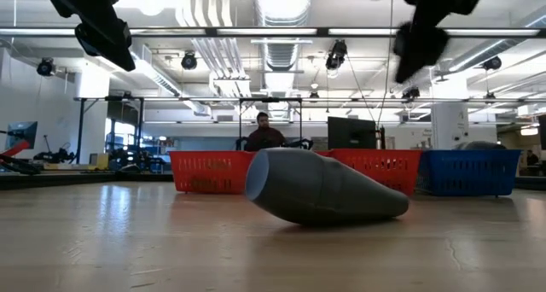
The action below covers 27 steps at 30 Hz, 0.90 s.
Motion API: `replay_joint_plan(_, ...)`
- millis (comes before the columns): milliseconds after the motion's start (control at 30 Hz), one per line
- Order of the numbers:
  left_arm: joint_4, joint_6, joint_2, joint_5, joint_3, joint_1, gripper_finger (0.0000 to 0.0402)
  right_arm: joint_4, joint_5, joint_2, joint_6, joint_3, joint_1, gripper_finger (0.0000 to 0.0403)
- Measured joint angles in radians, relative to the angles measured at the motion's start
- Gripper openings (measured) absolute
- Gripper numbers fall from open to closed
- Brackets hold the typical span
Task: Pick & Place Travel size toiletries
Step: Put the gray deodorant in the blue bin
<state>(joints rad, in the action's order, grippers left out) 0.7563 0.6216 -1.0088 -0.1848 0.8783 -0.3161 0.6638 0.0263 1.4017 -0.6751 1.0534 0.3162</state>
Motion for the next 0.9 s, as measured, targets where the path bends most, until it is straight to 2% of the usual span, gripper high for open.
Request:
replay_joint_plan(133, 0.001, 0.000, 0.000, 0.000, 0.000, 0.000, 0.0264, 0.000, -0.035, 0.189, 0.295, 0.138, 0.029, 0.0335)
replay_joint_plan(300, 0.001, 0.000, 0.000, 0.000, 0.000, 0.000, 0.0264, 0.112, -0.069, 0.416, 0.487, 0.344, 0.029, 0.0329)
replay_joint_plan(467, 0.003, 0.005, 0.000, 0.010, 0.000, 0.000, 0.0264, 0.113, -0.128, 0.560, 0.667, 0.455, 0.044, 0.0332)
replay_joint_plan(733, 0.024, 0.008, 0.000, 0.012, 0.000, 0.000, 0.0264, -0.039, -0.136, 0.647, 0.738, 0.472, 0.047, 0.0342)
replay_joint_plan(900, 0.037, 0.008, 0.000, 0.013, 0.000, 0.000, 0.0264, -0.056, -0.139, 0.725, 0.730, 0.473, 0.059, 0.0336)
